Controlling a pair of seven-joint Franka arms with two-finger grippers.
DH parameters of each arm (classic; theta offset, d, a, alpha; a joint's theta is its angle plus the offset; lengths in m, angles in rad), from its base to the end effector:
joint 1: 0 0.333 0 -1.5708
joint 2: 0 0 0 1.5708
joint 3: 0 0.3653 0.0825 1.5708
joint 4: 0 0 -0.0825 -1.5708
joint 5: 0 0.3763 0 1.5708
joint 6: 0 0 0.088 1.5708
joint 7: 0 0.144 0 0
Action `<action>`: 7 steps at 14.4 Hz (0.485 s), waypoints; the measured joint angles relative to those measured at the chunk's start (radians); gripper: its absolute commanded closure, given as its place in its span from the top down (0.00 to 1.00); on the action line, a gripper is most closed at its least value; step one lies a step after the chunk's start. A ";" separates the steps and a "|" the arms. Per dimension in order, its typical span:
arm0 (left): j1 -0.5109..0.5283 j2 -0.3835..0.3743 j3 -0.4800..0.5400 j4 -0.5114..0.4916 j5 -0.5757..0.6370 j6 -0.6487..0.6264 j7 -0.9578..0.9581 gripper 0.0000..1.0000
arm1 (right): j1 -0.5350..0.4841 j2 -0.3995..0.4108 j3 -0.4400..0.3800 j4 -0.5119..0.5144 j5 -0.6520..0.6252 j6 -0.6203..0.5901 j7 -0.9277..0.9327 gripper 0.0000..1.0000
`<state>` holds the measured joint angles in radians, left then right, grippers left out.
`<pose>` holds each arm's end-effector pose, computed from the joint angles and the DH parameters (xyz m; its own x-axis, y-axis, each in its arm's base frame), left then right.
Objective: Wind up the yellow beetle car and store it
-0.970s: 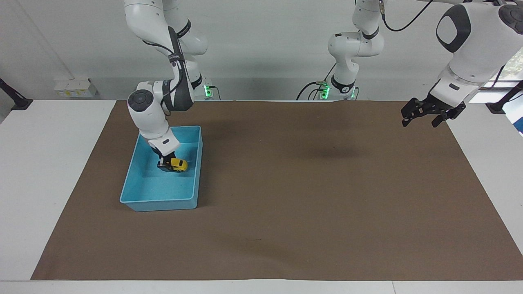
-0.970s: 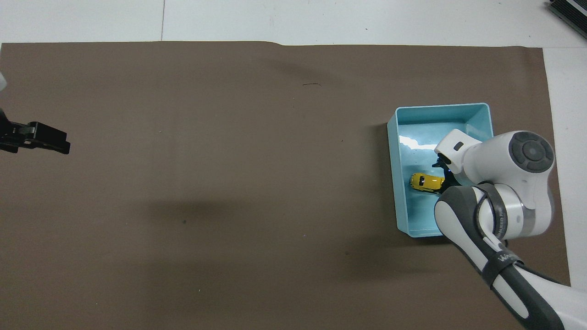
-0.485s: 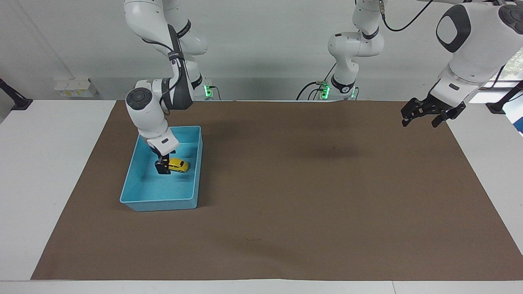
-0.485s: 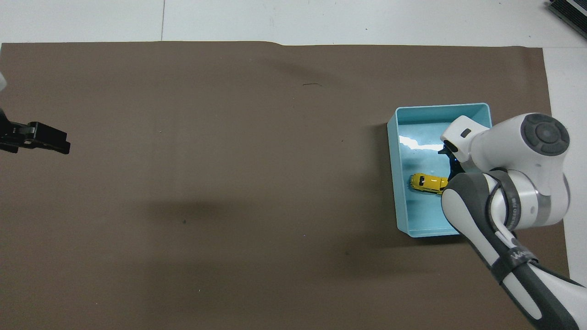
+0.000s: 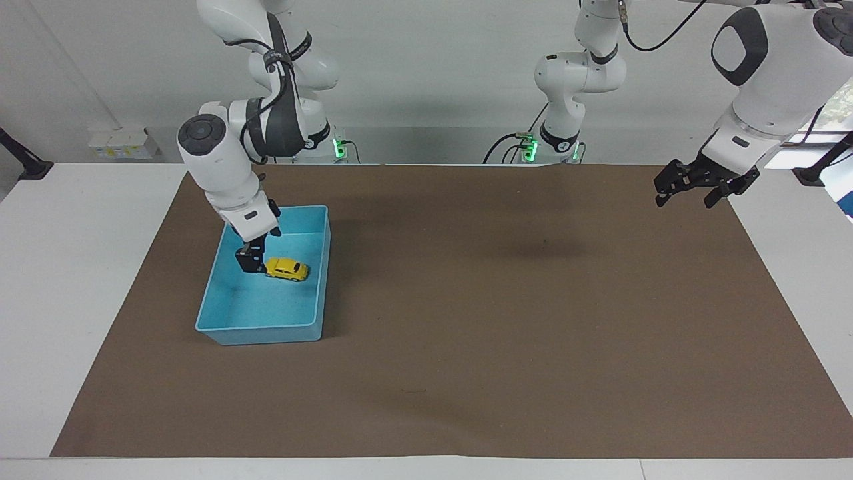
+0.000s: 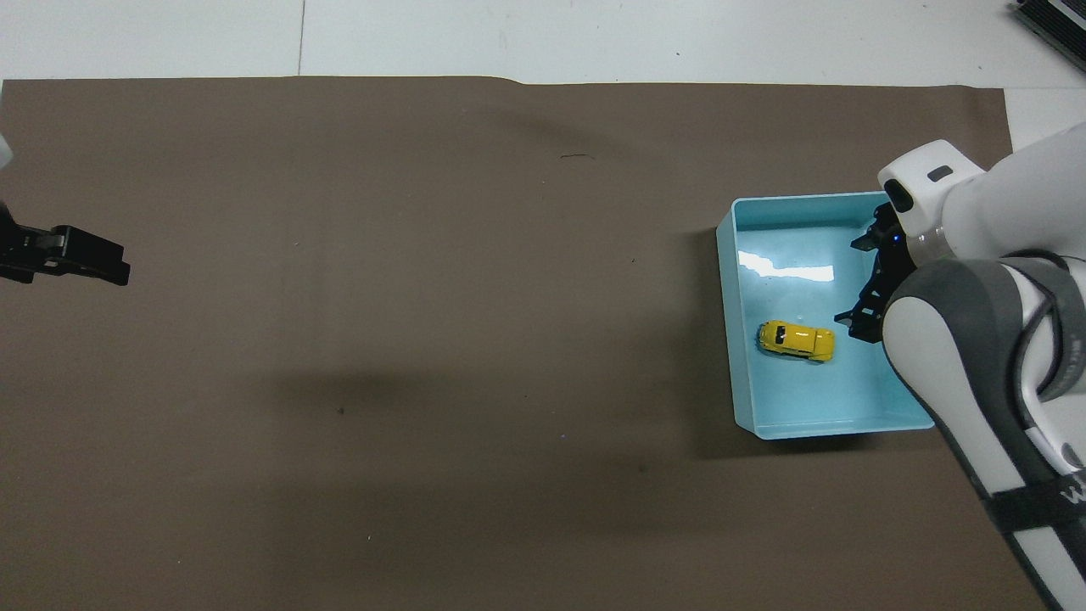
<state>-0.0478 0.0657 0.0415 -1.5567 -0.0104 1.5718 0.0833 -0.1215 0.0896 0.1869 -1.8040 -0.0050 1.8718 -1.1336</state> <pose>0.5669 -0.0059 0.6068 0.9948 -0.0894 -0.0497 -0.0889 -0.9960 0.0118 0.5815 0.0343 0.5033 0.3624 0.9320 0.0022 0.9318 -0.3623 -0.0234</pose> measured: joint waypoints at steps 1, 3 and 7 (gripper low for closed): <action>0.000 0.000 0.000 0.000 0.000 0.000 0.000 1.00 | 0.001 -0.005 0.010 0.021 0.000 -0.019 0.055 1.00; 0.000 0.000 0.000 0.000 0.000 0.000 0.000 1.00 | 0.002 -0.024 0.024 0.052 0.000 -0.049 0.182 1.00; 0.000 0.000 0.000 0.000 0.000 0.000 0.000 1.00 | 0.003 -0.054 0.034 0.136 0.003 -0.136 0.470 1.00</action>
<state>-0.0478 0.0657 0.0414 -1.5567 -0.0104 1.5718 0.0833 -0.1188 0.0354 0.2205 -1.6680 -0.0020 1.7354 -0.6638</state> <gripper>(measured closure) 0.000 0.000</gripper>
